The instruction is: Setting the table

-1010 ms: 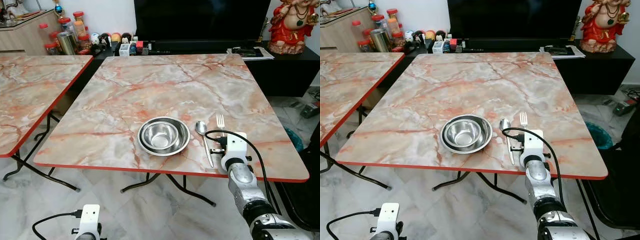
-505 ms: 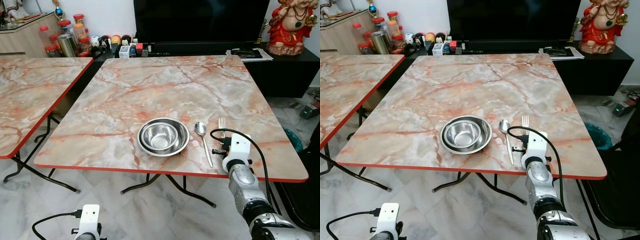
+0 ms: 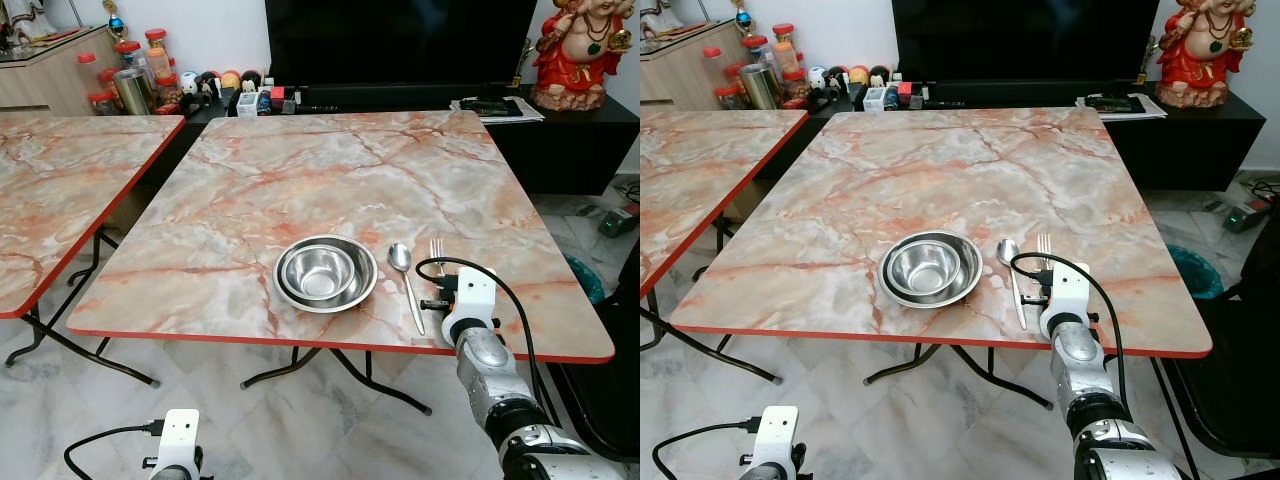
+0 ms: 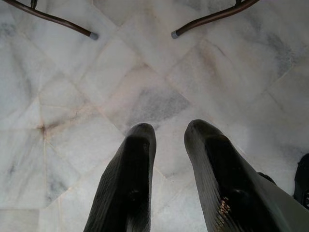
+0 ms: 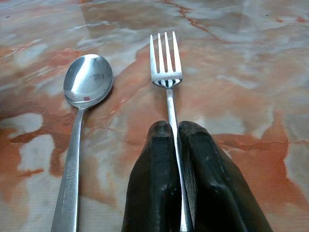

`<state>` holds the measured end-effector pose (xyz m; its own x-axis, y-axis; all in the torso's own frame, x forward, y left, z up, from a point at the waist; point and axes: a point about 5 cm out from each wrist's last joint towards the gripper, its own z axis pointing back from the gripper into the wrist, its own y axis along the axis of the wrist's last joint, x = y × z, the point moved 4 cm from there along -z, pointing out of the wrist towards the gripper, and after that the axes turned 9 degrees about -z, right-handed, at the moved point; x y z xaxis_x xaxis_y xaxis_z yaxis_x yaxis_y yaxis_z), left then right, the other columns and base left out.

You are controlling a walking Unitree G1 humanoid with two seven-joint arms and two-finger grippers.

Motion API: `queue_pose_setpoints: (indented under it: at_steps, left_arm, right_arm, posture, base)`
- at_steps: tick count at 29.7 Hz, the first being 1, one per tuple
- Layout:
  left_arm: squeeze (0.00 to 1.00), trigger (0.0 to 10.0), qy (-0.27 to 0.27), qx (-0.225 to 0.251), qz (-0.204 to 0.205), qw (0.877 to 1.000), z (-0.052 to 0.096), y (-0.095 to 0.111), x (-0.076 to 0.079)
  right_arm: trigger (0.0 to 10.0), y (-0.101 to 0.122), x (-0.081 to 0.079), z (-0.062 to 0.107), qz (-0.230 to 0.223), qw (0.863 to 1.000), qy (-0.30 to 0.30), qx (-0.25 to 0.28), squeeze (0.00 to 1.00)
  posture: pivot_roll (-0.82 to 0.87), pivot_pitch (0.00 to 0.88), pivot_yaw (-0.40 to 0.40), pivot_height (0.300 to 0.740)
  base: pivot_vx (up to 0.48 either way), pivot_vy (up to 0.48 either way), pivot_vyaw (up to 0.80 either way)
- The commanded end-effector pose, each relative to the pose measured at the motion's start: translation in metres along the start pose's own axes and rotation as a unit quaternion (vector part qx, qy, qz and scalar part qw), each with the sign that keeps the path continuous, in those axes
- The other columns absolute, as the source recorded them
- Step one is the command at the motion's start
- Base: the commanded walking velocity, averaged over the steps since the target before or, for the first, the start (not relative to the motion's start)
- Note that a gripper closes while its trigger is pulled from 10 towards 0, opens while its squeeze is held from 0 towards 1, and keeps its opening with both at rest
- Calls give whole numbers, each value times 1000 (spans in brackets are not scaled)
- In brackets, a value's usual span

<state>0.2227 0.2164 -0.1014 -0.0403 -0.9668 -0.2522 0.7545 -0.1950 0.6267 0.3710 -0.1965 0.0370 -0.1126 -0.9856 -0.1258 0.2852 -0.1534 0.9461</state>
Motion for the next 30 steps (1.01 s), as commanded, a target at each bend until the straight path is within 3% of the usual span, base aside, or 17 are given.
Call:
queue_pose_setpoints:
  at_steps: [1, 16, 17, 18, 19, 29, 30]
  left_arm:
    - [0, 10000, 0, -8, -2, 1000, 1, -5, -4]
    - [0, 10000, -2, -10, -1, 1000, 0, -4, -3]
    - [0, 10000, -2, -10, -1, 1000, 0, -4, -3]
    - [0, 10000, -2, -9, -1, 1000, 0, -4, -3]
    - [0, 10000, -2, -9, -1, 1000, 0, -4, -3]
    - [0, 10000, -2, -8, -2, 1000, 0, -2, -3]
    - [0, 10000, -1, -9, -2, 1000, 0, -3, -4]
  right_arm:
    - [10000, -12, -2, 1, 5, 1000, 0, -31, 0]
    - [10000, -10, -2, -1, -1, 999, -2, -38, 20]
    - [10000, -10, -3, -1, -2, 999, -1, -38, 569]
    - [10000, -9, -3, -1, -3, 999, 0, -38, 976]
    - [10000, -8, -3, -1, -4, 999, 1, -37, 1000]
    - [10000, -7, -2, -1, -4, 999, -3, -37, 976]
    - [10000, -7, -2, -2, -4, 999, -5, -35, 451]
  posture:
    - [-13, 0, 55, 740]
    - [-12, 0, 53, 740]
    - [-12, 0, 53, 740]
    - [-12, 0, 53, 740]
    - [-12, 0, 54, 740]
    - [-9, 0, 53, 740]
    - [-9, 0, 53, 740]
  base:
    - [0, 0, 0]
    - [0, 0, 0]
    - [0, 0, 0]
    - [0, 0, 0]
    - [0, 0, 0]
    - [0, 0, 0]
    - [0, 0, 0]
